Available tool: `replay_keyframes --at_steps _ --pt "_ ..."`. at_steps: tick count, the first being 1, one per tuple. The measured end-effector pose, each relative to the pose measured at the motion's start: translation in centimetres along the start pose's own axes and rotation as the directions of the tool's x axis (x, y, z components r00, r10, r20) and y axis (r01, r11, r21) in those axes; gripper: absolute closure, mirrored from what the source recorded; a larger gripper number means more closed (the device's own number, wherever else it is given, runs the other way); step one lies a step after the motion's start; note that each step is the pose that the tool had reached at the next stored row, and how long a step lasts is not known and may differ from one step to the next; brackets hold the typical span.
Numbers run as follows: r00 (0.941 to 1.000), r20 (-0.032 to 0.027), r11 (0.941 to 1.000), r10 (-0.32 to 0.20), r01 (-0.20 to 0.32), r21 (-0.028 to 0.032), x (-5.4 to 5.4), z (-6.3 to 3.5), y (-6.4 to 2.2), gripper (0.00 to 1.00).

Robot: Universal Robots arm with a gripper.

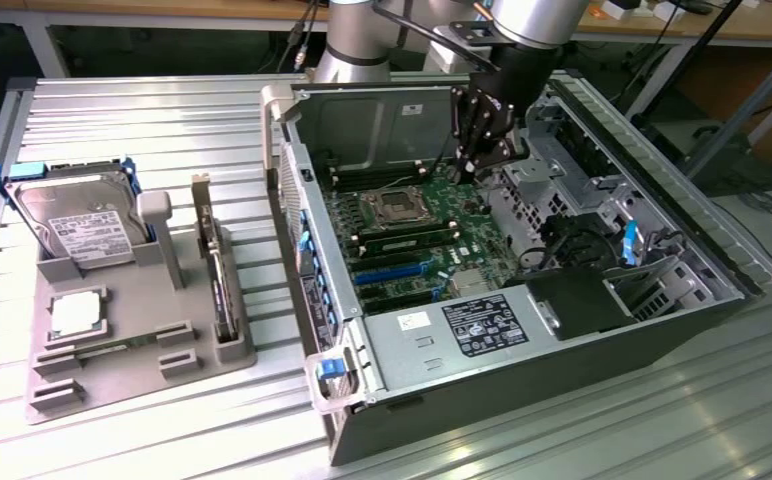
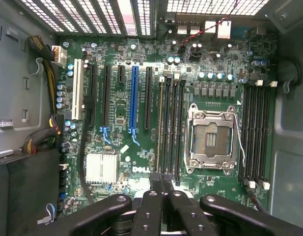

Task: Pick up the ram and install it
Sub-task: 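Press down the ram until it locks into place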

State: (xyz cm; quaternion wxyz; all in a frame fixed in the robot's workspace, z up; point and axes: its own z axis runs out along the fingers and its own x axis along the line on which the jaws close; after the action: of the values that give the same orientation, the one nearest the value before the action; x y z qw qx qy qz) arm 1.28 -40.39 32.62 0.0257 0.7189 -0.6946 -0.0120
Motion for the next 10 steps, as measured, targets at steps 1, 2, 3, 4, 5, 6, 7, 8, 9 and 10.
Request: replay_keyframes --at_steps 1,2,3,4,5,6,7,8,9,10 --pt "0.9992 0.0022 0.9992 0.039 -0.039 -0.0008 0.00 0.00 -0.01 0.90" --pt "0.9972 0.0040 0.9972 0.075 -0.075 -0.0015 0.00 0.00 0.00 0.90" --pt "0.9932 0.0062 0.9932 0.116 -0.116 -0.0025 0.00 0.01 0.00 0.90" --pt "0.9900 0.0075 0.9901 0.141 -0.141 -0.0031 0.00 0.01 0.00 0.90" --pt "0.9860 0.0087 0.9861 0.166 -0.166 -0.0038 0.00 0.01 -0.01 0.90" --pt "0.9784 0.0108 0.9785 0.206 -0.206 -0.0049 0.00 0.02 0.00 0.90" --pt "0.9704 0.0125 0.9704 0.241 -0.241 -0.0060 0.00 0.02 0.00 0.90" --pt "0.9623 0.0140 0.9624 0.271 -0.271 -0.0070 0.00 0.02 -0.01 0.90" --pt "0.9549 0.0151 0.9551 0.296 -0.296 -0.0078 0.00 0.02 -0.01 0.90" --pt "0.9402 0.0172 0.9404 0.340 -0.340 -0.0094 0.00 0.02 -0.01 0.90"
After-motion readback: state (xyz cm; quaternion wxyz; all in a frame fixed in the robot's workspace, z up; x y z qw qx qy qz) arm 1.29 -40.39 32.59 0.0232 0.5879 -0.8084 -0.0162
